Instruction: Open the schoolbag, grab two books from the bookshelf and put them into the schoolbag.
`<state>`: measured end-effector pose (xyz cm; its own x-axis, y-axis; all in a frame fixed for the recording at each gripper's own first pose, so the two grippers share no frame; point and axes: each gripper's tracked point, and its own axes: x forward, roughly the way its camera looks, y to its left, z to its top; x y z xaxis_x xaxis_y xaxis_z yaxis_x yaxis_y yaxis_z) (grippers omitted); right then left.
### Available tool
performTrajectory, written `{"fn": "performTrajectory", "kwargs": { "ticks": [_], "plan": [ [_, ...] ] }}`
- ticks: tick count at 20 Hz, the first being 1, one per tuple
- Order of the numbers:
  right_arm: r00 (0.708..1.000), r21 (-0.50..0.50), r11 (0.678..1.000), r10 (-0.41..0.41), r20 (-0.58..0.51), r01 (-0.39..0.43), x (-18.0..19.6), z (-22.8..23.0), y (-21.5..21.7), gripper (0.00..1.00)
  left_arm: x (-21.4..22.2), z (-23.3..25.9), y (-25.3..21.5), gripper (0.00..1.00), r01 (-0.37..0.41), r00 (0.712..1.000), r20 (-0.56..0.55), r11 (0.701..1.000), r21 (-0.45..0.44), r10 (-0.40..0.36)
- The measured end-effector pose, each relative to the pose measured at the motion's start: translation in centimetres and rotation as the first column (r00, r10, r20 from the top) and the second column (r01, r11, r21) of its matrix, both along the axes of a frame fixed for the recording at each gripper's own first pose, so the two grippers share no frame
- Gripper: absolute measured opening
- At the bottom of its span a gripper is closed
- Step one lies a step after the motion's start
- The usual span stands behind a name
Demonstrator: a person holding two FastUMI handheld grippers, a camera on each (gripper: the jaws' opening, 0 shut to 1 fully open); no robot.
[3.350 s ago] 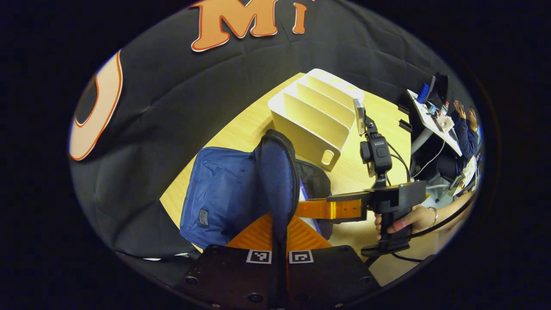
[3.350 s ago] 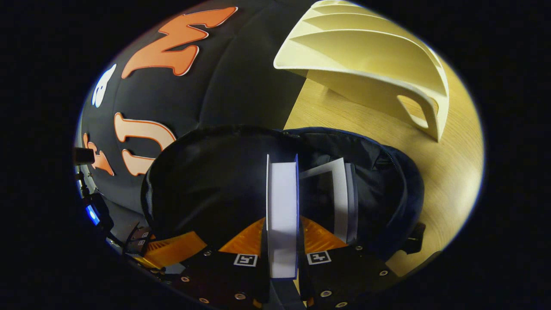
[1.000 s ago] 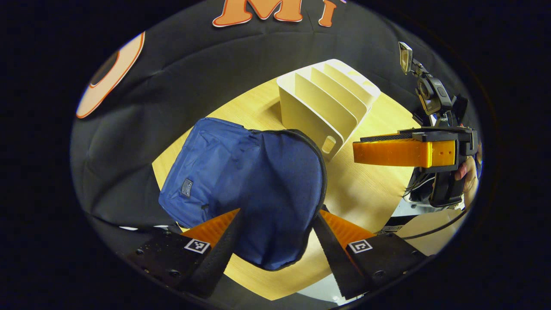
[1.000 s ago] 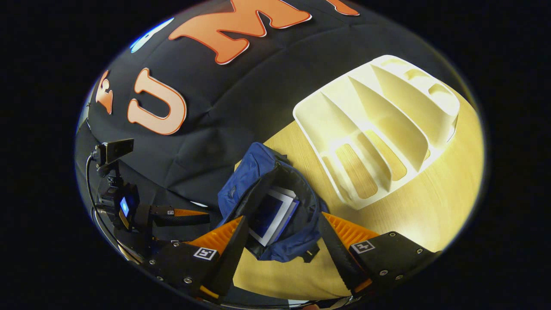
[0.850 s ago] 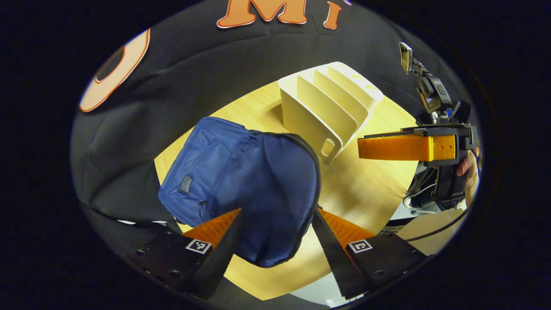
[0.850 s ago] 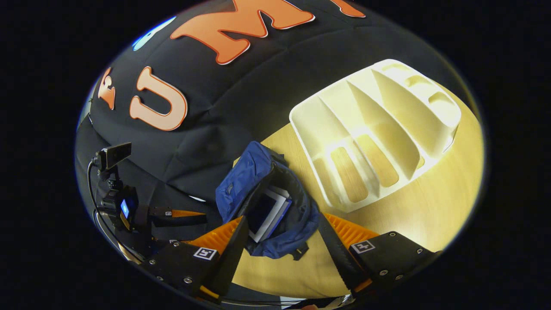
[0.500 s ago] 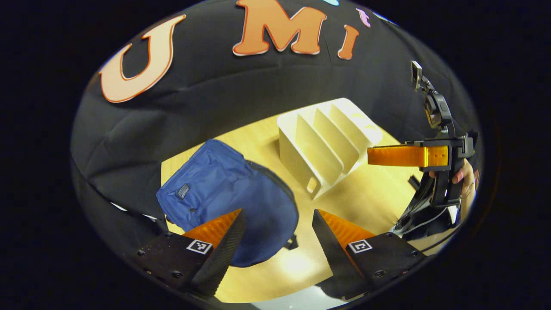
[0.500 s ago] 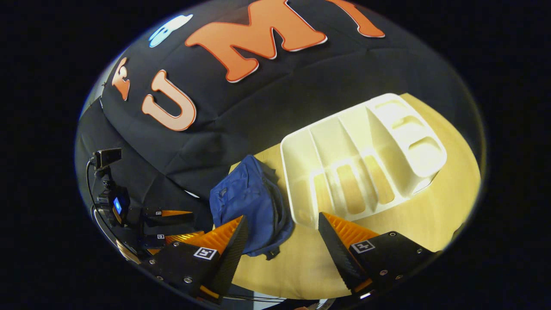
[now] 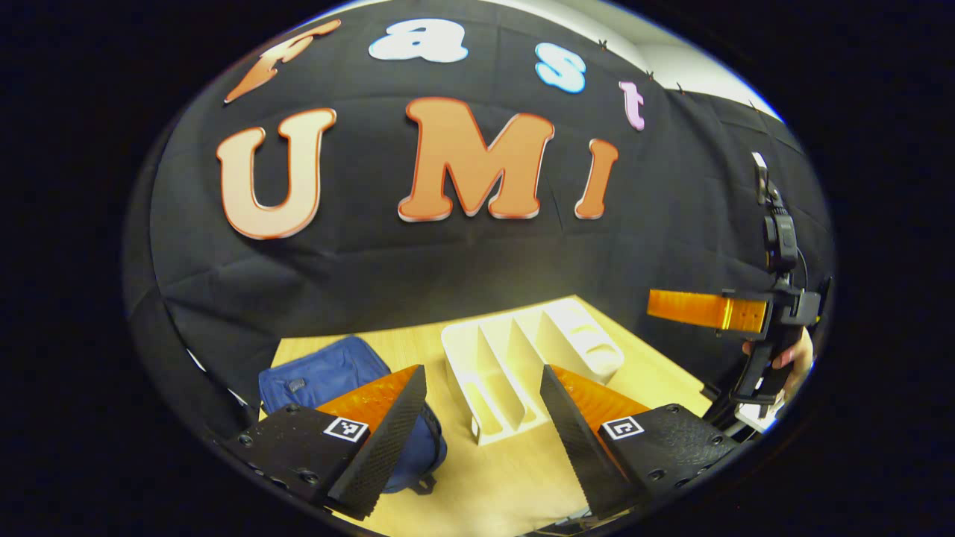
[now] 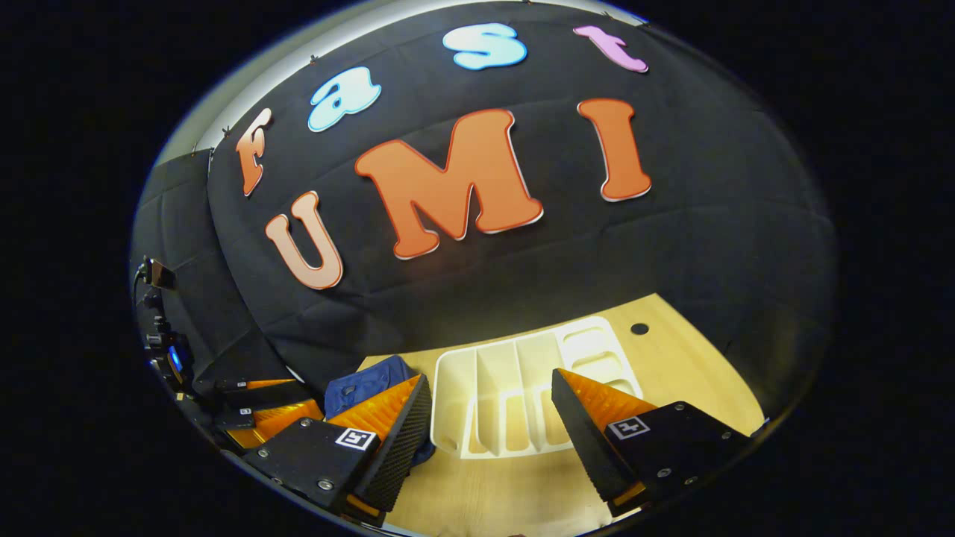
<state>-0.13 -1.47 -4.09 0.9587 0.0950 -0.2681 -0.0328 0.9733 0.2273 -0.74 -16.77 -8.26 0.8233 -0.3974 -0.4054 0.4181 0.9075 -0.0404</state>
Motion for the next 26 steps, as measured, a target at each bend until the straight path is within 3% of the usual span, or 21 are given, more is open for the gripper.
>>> {"fn": "performTrajectory", "kwargs": {
  "ticks": [3, 7, 8, 10, 12, 13, 16, 17, 19, 23, 24, 26],
  "plan": [
    [0.994, -0.040, 0.998, -0.052, 0.092, 0.055, -1.2, 1.0, -2.6, 0.96, -0.7, 3.7, -1.0, 0.97, -0.044, 0.990, 0.137, 0.999, -0.009, 0.045],
    [0.983, -0.057, 0.991, -0.108, 0.146, 0.117, -3.1, 0.8, -4.6, 1.00, -1.6, 4.8, -2.2, 0.97, -0.093, 0.968, 0.232, 0.995, -0.016, 0.095],
    [0.981, -0.056, 0.990, -0.120, 0.154, 0.130, -3.4, 0.7, -5.0, 0.96, -1.7, 5.2, -2.7, 1.00, -0.095, 0.961, 0.257, 0.995, -0.031, 0.100],
    [0.979, -0.058, 0.988, -0.129, 0.160, 0.140, -3.9, 0.4, -5.3, 0.96, -2.1, 6.2, -3.8, 0.96, -0.075, 0.945, 0.313, 0.995, -0.073, 0.094],
    [0.979, -0.064, 0.987, -0.139, 0.149, 0.150, -4.2, -0.1, -5.8, 0.96, -2.1, 6.3, -4.6, 1.00, -0.057, 0.946, 0.313, 0.995, -0.078, 0.079],
    [0.979, -0.063, 0.986, -0.144, 0.144, 0.154, -4.3, -0.1, -5.9, 0.96, -2.1, 6.2, -5.2, 0.95, -0.054, 0.946, 0.314, 0.996, -0.077, 0.076],
    [0.979, -0.071, 0.984, -0.150, 0.141, 0.161, -4.3, -0.1, -6.0, 0.96, -1.8, 6.4, -6.0, 0.95, -0.050, 0.945, 0.315, 0.992, -0.114, 0.084],
    [0.979, -0.075, 0.984, -0.151, 0.140, 0.163, -4.3, -0.1, -6.1, 0.96, -1.7, 6.3, -6.1, 1.00, -0.052, 0.948, 0.306, 0.991, -0.125, 0.089],
    [0.976, -0.079, 0.982, -0.156, 0.150, 0.169, -4.3, 0.2, -6.3, 1.00, -1.3, 6.0, -5.9, 0.95, -0.069, 0.948, 0.301, 0.989, -0.133, 0.106],
    [0.975, -0.071, 0.982, -0.162, 0.149, 0.174, -4.0, 0.2, -6.7, 0.97, -1.1, 6.6, -5.5, 0.95, -0.100, 0.934, 0.326, 0.984, -0.145, 0.143],
    [0.975, -0.065, 0.982, -0.166, 0.146, 0.177, -4.0, 0.2, -6.8, 0.97, -1.0, 6.6, -5.3, 0.99, -0.109, 0.933, 0.327, 0.983, -0.145, 0.152],
    [0.974, -0.057, 0.982, -0.170, 0.148, 0.180, -4.1, 0.3, -6.8, 0.97, -0.8, 6.3, -5.3, 0.95, -0.121, 0.934, 0.317, 0.981, -0.150, 0.163]
  ]
}}
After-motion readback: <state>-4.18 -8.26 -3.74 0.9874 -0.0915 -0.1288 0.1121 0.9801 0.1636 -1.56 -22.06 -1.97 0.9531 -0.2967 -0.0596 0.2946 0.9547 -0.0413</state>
